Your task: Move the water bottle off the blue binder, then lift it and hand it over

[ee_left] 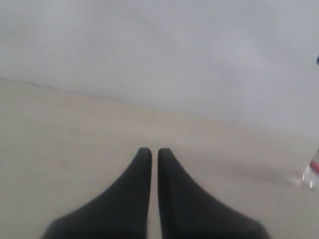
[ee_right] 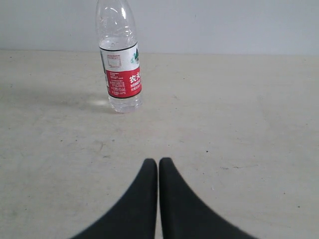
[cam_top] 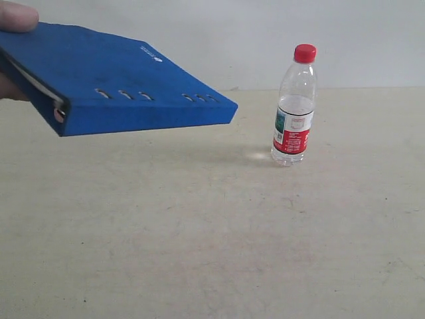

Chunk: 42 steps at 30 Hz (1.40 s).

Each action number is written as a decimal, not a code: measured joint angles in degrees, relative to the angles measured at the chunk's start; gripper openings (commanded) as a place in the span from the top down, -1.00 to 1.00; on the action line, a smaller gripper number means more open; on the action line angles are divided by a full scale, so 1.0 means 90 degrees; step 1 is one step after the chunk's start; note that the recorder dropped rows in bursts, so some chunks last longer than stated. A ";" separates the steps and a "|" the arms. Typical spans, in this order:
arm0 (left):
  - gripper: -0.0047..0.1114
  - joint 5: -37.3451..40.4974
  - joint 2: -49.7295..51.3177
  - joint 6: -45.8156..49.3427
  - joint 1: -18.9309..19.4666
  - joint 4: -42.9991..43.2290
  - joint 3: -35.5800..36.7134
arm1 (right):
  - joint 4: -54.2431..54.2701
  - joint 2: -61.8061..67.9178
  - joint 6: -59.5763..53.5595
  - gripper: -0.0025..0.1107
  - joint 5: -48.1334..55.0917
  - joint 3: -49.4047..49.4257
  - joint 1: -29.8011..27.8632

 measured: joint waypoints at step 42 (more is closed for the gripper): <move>0.84 0.0650 0.0000 -0.0588 0.0000 0.2120 0.0014 | 0.0040 0.0000 0.0000 0.96 0.0000 0.0000 0.0000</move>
